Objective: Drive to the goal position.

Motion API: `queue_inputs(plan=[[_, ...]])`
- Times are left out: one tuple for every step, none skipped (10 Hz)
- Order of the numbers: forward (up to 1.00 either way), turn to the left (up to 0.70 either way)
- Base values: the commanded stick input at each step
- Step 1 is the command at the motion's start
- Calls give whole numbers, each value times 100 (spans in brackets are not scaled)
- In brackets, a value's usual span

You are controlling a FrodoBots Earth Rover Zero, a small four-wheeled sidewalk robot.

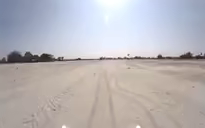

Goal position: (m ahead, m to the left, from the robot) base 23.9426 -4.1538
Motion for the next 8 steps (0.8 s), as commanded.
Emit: queue_inputs(plan=[[70,0],[70,0],[70,0],[70,0],[70,0],[70,0],[70,0],[70,0]])
